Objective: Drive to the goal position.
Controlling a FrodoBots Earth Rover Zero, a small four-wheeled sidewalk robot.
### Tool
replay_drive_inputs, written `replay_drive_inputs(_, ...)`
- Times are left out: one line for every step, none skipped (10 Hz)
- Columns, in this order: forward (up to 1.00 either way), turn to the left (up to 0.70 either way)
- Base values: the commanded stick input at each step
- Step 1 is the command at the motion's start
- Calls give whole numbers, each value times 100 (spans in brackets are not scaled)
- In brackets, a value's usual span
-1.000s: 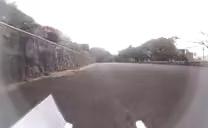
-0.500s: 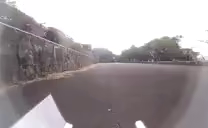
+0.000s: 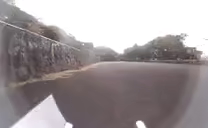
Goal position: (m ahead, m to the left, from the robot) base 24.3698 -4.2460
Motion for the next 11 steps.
replay_drive_inputs(100, 0)
replay_drive_inputs(100, -8)
replay_drive_inputs(100, -7)
replay_drive_inputs(100, 0)
replay_drive_inputs(100, -4)
replay_drive_inputs(100, -14)
replay_drive_inputs(100, 0)
replay_drive_inputs(100, 0)
replay_drive_inputs(100, 0)
replay_drive_inputs(100, 0)
replay_drive_inputs(100, -1)
